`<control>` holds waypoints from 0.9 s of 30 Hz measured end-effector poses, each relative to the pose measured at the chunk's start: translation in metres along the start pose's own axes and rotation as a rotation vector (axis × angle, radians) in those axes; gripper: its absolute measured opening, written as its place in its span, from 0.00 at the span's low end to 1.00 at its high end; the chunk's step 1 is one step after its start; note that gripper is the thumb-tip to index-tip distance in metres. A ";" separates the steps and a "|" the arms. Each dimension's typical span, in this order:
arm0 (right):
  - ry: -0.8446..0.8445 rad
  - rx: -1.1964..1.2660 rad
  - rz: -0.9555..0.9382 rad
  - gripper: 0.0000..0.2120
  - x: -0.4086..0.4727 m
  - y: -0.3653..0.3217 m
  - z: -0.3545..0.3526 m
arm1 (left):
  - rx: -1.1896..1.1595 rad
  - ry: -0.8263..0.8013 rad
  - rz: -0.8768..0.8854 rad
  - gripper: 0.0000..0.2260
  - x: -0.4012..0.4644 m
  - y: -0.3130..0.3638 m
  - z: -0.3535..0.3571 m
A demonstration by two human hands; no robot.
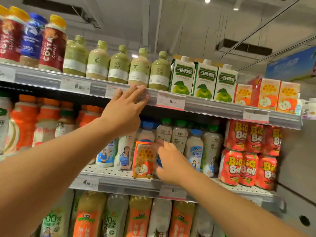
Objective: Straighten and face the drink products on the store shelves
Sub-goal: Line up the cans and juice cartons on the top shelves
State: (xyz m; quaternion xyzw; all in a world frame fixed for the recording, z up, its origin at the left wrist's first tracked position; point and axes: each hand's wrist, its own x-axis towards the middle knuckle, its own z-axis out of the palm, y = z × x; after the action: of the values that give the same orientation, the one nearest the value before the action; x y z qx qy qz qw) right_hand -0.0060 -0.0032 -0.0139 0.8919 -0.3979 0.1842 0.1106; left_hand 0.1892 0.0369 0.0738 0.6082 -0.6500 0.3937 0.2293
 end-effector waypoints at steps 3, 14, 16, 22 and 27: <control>-0.059 -0.101 0.079 0.30 0.025 -0.008 0.016 | -0.021 0.014 -0.005 0.39 0.001 0.003 -0.001; 0.061 0.097 0.271 0.23 0.044 -0.024 0.019 | -0.024 -0.007 0.001 0.39 -0.001 0.008 0.001; 0.054 0.135 0.279 0.24 0.044 -0.024 0.019 | -0.022 -0.004 0.001 0.39 -0.001 0.009 0.002; 0.025 0.087 0.179 0.28 0.038 -0.027 0.010 | -0.010 -0.026 -0.030 0.40 0.002 0.019 0.000; 0.189 -0.071 -0.042 0.26 -0.010 -0.001 -0.015 | 0.127 -0.083 -0.078 0.39 0.006 0.036 -0.007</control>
State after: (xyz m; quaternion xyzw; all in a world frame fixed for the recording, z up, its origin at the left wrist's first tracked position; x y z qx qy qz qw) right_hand -0.0152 0.0090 -0.0042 0.8743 -0.3730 0.2510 0.1829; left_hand 0.1524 0.0375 0.0740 0.6623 -0.6085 0.3991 0.1782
